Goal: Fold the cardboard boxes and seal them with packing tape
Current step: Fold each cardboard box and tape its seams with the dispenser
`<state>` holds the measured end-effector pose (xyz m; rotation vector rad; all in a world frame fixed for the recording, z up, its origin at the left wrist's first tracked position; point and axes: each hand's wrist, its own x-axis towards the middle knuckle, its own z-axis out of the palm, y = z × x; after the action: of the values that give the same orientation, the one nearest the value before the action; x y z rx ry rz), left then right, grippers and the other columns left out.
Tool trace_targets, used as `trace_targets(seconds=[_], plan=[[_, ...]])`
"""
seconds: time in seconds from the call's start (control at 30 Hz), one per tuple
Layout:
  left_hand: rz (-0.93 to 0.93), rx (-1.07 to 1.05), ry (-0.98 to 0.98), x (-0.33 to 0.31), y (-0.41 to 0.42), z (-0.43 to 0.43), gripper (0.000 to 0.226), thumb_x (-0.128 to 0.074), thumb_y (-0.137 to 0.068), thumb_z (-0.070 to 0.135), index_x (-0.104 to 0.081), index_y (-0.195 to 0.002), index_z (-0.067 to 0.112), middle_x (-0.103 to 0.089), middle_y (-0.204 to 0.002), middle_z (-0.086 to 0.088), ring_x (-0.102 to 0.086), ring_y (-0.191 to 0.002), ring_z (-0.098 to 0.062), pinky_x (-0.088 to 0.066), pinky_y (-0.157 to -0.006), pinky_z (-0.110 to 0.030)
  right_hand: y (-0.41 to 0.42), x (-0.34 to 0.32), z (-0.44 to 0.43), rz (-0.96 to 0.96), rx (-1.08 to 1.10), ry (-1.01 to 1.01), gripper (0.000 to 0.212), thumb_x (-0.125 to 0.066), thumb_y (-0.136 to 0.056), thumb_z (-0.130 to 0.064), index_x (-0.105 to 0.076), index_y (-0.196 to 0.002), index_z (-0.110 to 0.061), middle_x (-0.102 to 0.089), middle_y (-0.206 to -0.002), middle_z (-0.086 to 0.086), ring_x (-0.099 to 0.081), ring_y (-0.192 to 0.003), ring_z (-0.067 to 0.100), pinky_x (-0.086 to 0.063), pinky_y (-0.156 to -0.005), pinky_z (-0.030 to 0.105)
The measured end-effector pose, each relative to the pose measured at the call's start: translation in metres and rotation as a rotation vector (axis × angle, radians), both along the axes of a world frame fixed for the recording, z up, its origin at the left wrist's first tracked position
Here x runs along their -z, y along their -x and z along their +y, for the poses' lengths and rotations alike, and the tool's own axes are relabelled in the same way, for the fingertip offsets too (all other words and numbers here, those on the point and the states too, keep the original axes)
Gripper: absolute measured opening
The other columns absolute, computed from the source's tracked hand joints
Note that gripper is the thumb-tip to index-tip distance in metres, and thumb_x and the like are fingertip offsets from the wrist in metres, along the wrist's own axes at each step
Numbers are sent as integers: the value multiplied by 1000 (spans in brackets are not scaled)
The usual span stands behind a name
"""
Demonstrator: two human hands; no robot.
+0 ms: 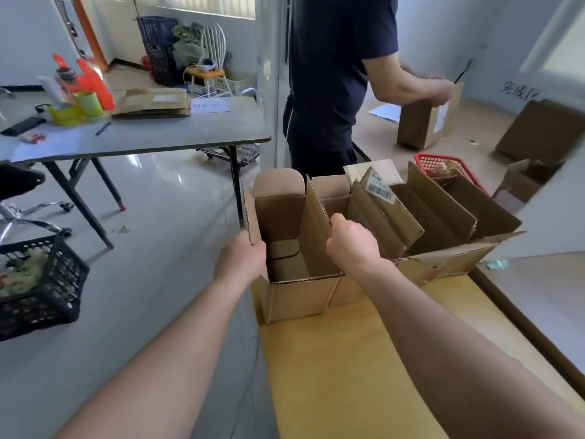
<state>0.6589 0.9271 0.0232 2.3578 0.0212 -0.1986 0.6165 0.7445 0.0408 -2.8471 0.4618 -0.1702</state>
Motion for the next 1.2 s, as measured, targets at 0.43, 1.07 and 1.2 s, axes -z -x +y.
trace_targets(seconds=[0.43, 1.07, 1.2], plan=[[72, 45, 12, -5, 4, 1, 51, -46, -92, 32, -32, -137, 11, -49, -136, -15, -53, -115, -35, -44, -95, -41, 8, -4, 5, -68, 20, 101, 34, -52, -91, -37, -49, -115, -13, -57, -105, 8, -55, -94, 27, -36, -68, 33], [-504, 346, -167, -10, 251, -133, 49, -58, -89, 46, -55, -128, 16, -58, -127, -4, -50, -117, -24, -43, -92, -36, 299, -6, -114, -302, 46, 199, 22, -42, -98, -29, -58, -87, -18, -54, -81, -3, -47, -65, 12, -40, -63, 27], [-478, 490, -195, 3, 320, -200, 41, -52, -90, 51, -57, -120, 23, -61, -115, 5, -53, -108, -16, -43, -82, -31, 379, 8, -157, -283, 127, 226, 24, -42, -98, -28, -61, -90, -17, -57, -79, -3, -51, -64, 13, -46, -66, 27]])
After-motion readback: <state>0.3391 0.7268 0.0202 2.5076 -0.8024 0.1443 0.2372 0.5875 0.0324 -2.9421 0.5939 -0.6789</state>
